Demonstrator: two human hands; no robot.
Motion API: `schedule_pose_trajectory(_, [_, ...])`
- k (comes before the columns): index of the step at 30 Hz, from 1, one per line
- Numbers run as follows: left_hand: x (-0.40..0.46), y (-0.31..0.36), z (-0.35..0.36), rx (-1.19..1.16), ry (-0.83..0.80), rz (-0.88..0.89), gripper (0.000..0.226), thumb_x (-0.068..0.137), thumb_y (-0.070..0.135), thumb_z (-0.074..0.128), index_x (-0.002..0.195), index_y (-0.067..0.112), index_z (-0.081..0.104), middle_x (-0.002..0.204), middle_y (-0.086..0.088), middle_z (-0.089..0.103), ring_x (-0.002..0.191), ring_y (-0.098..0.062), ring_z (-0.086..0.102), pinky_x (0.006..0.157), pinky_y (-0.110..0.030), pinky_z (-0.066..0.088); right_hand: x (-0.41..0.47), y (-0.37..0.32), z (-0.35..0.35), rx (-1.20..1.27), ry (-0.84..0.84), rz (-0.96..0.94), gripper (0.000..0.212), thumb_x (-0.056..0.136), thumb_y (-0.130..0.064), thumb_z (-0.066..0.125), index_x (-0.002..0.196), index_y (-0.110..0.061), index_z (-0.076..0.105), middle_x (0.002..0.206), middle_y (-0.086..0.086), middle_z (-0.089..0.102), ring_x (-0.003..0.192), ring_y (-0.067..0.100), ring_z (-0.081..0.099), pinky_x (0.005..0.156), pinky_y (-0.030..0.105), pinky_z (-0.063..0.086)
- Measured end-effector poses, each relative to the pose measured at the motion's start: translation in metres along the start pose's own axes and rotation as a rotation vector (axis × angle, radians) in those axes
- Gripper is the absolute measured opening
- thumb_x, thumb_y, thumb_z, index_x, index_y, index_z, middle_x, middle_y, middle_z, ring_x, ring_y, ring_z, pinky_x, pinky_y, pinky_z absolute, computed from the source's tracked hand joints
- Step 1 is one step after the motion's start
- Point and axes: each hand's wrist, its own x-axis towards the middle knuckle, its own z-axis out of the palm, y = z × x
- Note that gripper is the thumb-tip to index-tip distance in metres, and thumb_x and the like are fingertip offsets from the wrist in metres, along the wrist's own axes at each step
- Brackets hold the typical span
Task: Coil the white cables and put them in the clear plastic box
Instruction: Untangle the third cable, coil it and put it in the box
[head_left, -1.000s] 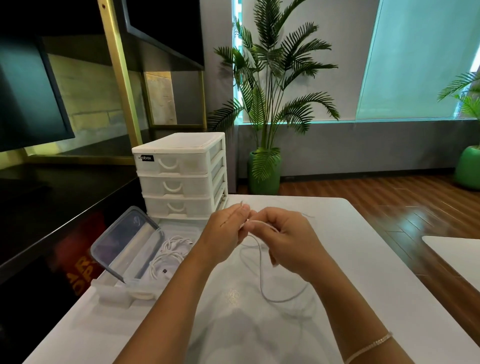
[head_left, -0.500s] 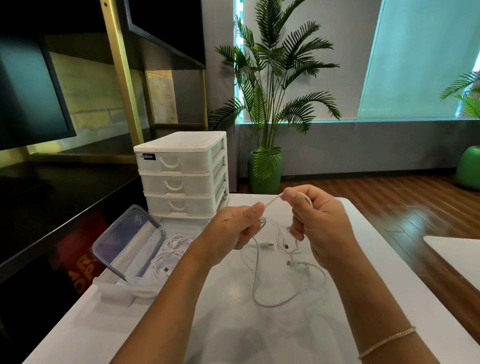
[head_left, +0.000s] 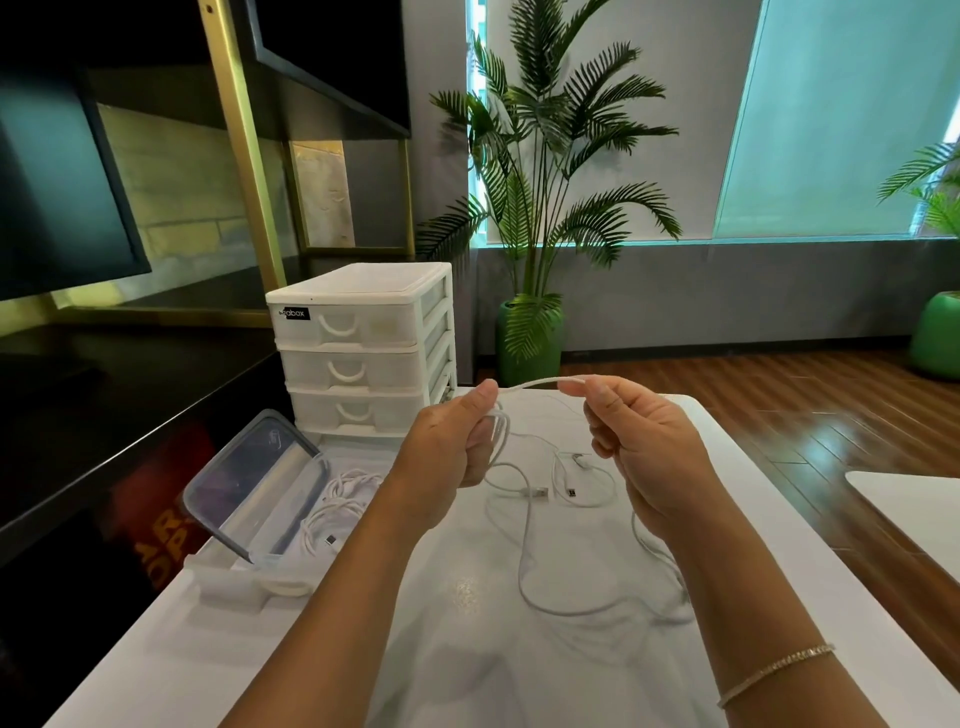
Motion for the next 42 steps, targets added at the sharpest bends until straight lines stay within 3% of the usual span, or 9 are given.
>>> schedule_pose_trajectory(7, [0.004,-0.006,-0.005,-0.300,0.197,-0.027,0.067,0.098,0.030,0.037,0.032,0.021,0.035,0.032,0.008,0.029,0.028,-0.004,0.023,0.033,-0.011,0.020,0.003,0.018,0.001,-0.361,-0.160,0.062,0.016,0.093,-0.028,0.050,0.094,-0.030,0.066,0.090,-0.013,0.064,0.083,0.001,0.056,0.071,0.017,0.042])
schedule_pose_trajectory(12, [0.007,-0.007,-0.010,-0.386,0.312,0.004,0.068,0.098,0.033,0.038,0.032,0.021,0.038,0.032,0.008,0.030,0.028,-0.005,0.024,0.034,-0.010,0.020,0.009,0.024,-0.018,-0.873,-0.221,0.194,0.026,0.090,-0.030,0.057,0.106,-0.014,0.070,0.106,0.002,0.068,0.089,0.013,0.057,0.080,0.026,0.045])
schedule_pose_trajectory(17, [0.006,-0.007,-0.007,-0.378,0.319,0.019,0.067,0.098,0.035,0.038,0.033,0.020,0.038,0.033,0.007,0.030,0.029,-0.005,0.024,0.035,-0.011,0.020,0.011,0.022,-0.018,-0.635,-0.061,0.155,0.024,0.089,-0.028,0.059,0.101,-0.011,0.070,0.077,-0.001,0.066,0.067,0.012,0.057,0.067,0.025,0.048])
schedule_pose_trajectory(19, [0.006,-0.007,-0.006,-0.379,0.310,0.000,0.068,0.098,0.035,0.037,0.031,0.020,0.035,0.031,0.008,0.028,0.028,-0.005,0.022,0.034,-0.011,0.019,0.012,0.022,-0.017,-0.491,0.002,0.158,0.024,0.088,-0.025,0.059,0.101,-0.008,0.070,0.075,0.003,0.067,0.067,0.017,0.063,0.073,0.033,0.056])
schedule_pose_trajectory(22, [0.006,-0.008,-0.006,-0.369,0.300,-0.023,0.070,0.098,0.034,0.036,0.030,0.020,0.034,0.030,0.008,0.027,0.026,-0.005,0.022,0.032,-0.010,0.019,0.014,0.024,-0.018,-0.437,0.043,0.148,0.026,0.088,-0.026,0.060,0.104,-0.009,0.070,0.084,0.004,0.070,0.076,0.020,0.068,0.084,0.041,0.056])
schedule_pose_trajectory(27, [0.007,-0.009,-0.003,-0.357,0.280,-0.095,0.069,0.098,0.035,0.039,0.030,0.021,0.035,0.030,0.007,0.029,0.025,-0.006,0.023,0.031,-0.010,0.021,0.014,0.026,-0.016,-0.504,0.069,0.121,0.032,0.088,-0.026,0.060,0.119,-0.017,0.061,0.117,0.006,0.064,0.088,0.017,0.066,0.087,0.039,0.055])
schedule_pose_trajectory(31, [0.006,-0.013,0.004,-0.374,0.238,-0.158,0.067,0.097,0.033,0.041,0.032,0.022,0.031,0.031,0.007,0.026,0.027,-0.005,0.021,0.033,-0.012,0.018,0.014,0.025,-0.010,-0.520,0.099,0.121,0.058,0.085,-0.026,0.065,0.137,-0.028,0.040,0.138,0.005,0.048,0.103,0.021,0.063,0.075,0.028,0.054])
schedule_pose_trajectory(36, [0.004,-0.016,0.013,-0.342,0.131,-0.244,0.066,0.097,0.036,0.040,0.034,0.021,0.030,0.031,0.006,0.025,0.027,-0.007,0.021,0.034,-0.013,0.017,0.006,0.023,0.008,-0.711,0.109,-0.119,0.063,0.082,-0.035,0.066,0.138,-0.030,0.038,0.134,0.000,0.053,0.082,0.011,0.061,0.080,0.028,0.054])
schedule_pose_trajectory(42, [0.001,-0.014,0.016,-0.323,-0.037,-0.332,0.063,0.096,0.045,0.035,0.038,0.020,0.032,0.034,0.006,0.027,0.028,-0.006,0.022,0.031,-0.013,0.019,-0.003,0.015,0.015,-0.822,0.227,-0.536,0.070,0.082,-0.033,0.067,0.142,-0.032,0.031,0.132,0.002,0.047,0.091,0.009,0.050,0.070,0.027,0.054])
